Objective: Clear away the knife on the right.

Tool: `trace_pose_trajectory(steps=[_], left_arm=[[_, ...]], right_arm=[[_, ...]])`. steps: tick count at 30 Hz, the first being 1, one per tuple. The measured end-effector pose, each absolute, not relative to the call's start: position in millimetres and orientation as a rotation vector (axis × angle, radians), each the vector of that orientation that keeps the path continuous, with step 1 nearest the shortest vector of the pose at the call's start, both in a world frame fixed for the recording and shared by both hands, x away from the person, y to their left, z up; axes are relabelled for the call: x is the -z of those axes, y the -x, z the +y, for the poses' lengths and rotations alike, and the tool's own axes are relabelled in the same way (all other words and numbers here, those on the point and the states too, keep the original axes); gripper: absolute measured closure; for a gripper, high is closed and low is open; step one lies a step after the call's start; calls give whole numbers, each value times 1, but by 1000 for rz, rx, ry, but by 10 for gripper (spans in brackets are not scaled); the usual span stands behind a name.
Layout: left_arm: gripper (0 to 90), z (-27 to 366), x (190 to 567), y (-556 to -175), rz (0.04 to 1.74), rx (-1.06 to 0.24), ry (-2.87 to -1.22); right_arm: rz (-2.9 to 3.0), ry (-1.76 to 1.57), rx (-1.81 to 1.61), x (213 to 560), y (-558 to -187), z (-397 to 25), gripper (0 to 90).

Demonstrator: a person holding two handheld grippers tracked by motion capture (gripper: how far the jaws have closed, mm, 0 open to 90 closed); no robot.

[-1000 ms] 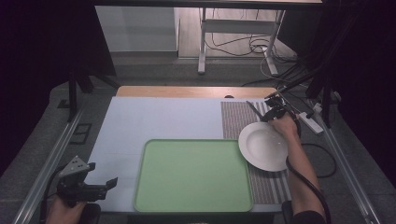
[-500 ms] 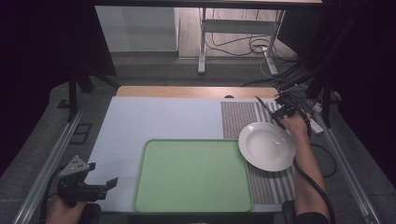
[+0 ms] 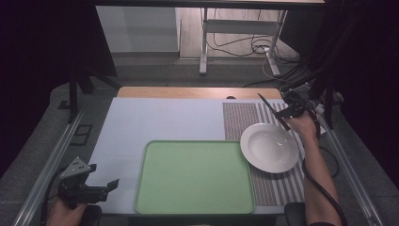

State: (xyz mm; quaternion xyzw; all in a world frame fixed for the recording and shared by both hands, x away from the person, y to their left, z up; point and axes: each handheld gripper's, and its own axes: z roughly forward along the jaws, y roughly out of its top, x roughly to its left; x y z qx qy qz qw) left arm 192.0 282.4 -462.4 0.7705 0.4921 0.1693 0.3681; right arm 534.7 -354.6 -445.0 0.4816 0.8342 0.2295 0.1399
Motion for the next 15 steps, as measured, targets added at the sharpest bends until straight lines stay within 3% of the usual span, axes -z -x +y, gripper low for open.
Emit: trace_pose_trajectory(steps=[15], left_arm=[[10,284,462,-191,1264,-431,-1956]], right_arm=[[2475,-1301,-722,441,-497,-312,776]])
